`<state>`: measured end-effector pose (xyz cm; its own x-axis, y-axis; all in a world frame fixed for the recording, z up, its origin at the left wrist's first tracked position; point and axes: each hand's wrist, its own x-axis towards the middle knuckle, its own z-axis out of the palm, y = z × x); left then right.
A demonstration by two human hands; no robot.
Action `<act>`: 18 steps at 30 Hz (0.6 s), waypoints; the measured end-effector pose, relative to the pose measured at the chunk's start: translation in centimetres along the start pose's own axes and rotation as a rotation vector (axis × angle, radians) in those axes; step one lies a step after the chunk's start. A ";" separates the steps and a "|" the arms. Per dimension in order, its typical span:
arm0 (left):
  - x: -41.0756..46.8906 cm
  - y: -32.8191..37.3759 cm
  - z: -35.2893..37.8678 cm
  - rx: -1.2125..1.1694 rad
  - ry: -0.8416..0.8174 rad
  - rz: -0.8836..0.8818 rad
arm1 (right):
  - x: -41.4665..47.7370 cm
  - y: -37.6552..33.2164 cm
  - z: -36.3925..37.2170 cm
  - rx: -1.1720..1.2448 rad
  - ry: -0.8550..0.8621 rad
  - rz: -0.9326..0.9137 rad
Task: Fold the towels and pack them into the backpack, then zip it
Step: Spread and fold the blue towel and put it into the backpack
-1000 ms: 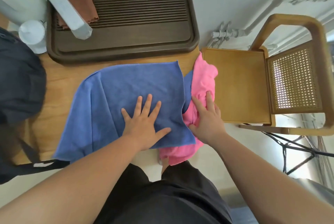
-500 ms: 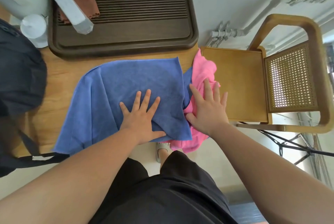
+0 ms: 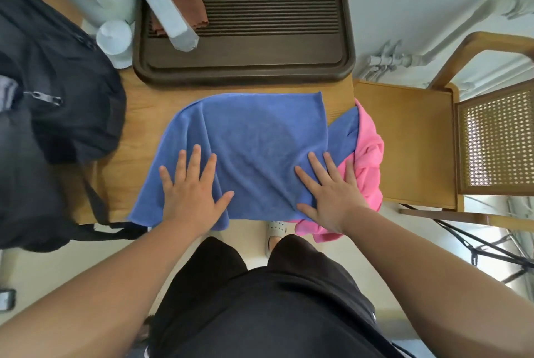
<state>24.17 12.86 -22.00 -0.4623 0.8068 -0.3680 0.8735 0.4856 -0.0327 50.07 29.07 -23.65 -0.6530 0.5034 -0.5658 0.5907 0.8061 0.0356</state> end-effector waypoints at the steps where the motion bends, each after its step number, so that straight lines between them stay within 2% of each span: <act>1: -0.3 -1.1 -0.1 -0.027 0.021 -0.040 | 0.0 -0.2 -0.3 0.017 0.043 0.000; 3: -0.9 -2.9 0.0 -0.066 0.014 -0.130 | -0.2 -1.1 -1.0 0.139 0.272 0.117; 4: -1.1 -3.7 0.2 -0.076 -0.005 -0.169 | -0.2 -1.5 -1.3 0.240 0.394 0.288; 5: -1.2 -4.2 0.3 -0.092 -0.019 -0.200 | -0.3 -1.7 -1.8 0.367 0.430 0.516; 7: -1.4 -4.6 0.4 -0.161 -0.034 -0.257 | -0.2 -1.0 -2.0 0.699 0.285 0.935; 8: -1.3 -4.6 0.3 -0.209 -0.040 -0.290 | -0.1 -0.6 -2.0 0.847 0.194 1.041; 10: -0.9 -4.5 0.2 -0.304 -0.042 -0.348 | 0.3 0.1 -1.9 0.969 0.116 1.030; 12: -0.4 -4.1 0.1 -0.338 -0.047 -0.358 | 0.9 0.2 -2.1 0.908 0.129 0.945; 15: 0.2 -3.4 -0.2 -0.313 -0.052 -0.313 | 1.5 0.1 -3.0 0.821 0.230 0.826; 18: 0.9 -2.7 -0.5 -0.290 -0.064 -0.277 | 1.7 -0.4 -3.4 0.772 0.345 0.625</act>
<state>21.33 12.42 -21.75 -0.6560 0.6139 -0.4391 0.6339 0.7639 0.1209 47.13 30.65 -21.77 -0.1553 0.9206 -0.3583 0.9316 0.0158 -0.3630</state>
